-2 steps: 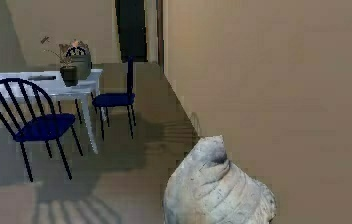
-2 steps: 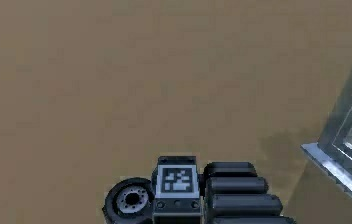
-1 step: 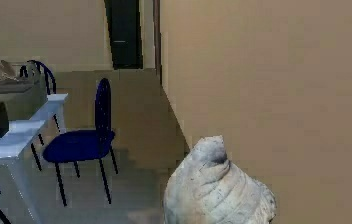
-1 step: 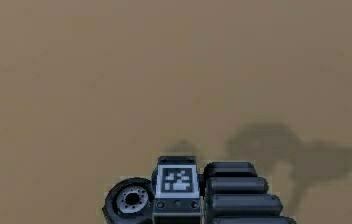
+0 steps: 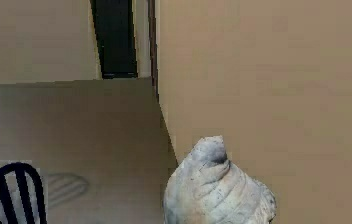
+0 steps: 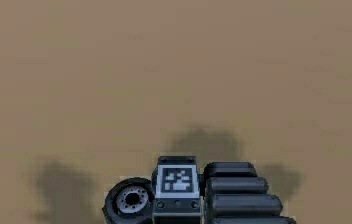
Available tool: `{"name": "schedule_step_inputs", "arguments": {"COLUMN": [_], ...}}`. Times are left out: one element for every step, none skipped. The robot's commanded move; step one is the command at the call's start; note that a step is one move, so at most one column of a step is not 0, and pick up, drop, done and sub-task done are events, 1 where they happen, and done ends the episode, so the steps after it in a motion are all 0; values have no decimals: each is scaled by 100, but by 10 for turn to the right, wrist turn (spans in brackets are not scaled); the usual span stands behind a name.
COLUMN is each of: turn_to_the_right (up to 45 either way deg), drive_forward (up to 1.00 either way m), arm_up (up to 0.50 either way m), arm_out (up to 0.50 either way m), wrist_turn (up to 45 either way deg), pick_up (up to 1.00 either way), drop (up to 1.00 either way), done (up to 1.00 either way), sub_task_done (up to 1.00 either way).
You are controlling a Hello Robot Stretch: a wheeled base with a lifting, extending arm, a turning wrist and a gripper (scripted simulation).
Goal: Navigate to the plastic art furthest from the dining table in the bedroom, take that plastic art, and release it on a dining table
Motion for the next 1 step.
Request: {"name": "schedule_step_inputs", "arguments": {"turn_to_the_right": [0], "drive_forward": [25], "arm_up": [0], "arm_out": [0], "wrist_turn": [0], "pick_up": [0], "drop": [0], "done": [0], "sub_task_done": [0]}}
